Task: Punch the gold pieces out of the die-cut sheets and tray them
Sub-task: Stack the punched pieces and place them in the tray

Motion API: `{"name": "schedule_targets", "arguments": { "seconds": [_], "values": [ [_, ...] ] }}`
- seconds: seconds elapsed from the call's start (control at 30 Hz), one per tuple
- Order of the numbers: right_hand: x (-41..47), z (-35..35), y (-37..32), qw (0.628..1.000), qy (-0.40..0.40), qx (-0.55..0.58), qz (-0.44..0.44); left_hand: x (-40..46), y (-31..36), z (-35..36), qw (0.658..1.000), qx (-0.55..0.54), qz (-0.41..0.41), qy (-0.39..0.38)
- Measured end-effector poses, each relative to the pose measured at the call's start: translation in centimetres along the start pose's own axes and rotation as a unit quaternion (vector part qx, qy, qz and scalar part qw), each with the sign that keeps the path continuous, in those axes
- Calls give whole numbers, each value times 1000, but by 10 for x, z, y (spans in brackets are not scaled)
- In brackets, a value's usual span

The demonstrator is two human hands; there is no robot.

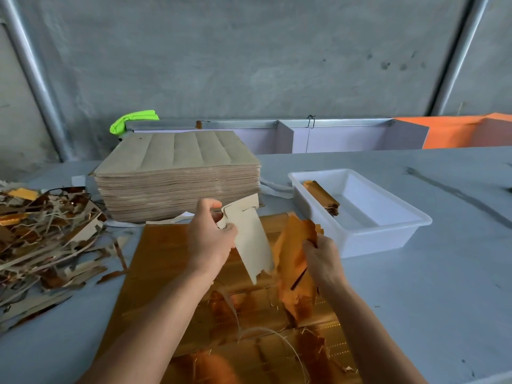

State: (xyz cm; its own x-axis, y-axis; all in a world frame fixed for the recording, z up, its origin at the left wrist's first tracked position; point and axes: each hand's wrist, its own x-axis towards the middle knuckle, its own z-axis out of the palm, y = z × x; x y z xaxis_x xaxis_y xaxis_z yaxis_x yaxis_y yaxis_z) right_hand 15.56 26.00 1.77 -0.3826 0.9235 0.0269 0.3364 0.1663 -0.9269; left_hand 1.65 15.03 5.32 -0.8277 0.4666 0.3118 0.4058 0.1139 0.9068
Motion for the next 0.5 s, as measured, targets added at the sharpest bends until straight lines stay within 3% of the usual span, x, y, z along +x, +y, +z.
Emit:
{"name": "schedule_targets", "arguments": {
  "seconds": [0.07,0.13,0.33,0.43,0.5],
  "values": [
    [-5,4,-3,997,26,-36,-64,-4,3,3,996,81,28,8],
    [-14,11,-7,993,-2,-32,-117,-10,6,10,995,90,25,-21],
    [-30,18,-13,977,-142,92,-127,-14,15,22,973,-124,-162,-106],
    [-30,12,-7,949,-210,139,-190,-15,18,20,955,-185,-180,-145],
    [-28,11,-4,947,-196,105,-231,-15,19,18,952,-189,-174,-167]
  ]
}}
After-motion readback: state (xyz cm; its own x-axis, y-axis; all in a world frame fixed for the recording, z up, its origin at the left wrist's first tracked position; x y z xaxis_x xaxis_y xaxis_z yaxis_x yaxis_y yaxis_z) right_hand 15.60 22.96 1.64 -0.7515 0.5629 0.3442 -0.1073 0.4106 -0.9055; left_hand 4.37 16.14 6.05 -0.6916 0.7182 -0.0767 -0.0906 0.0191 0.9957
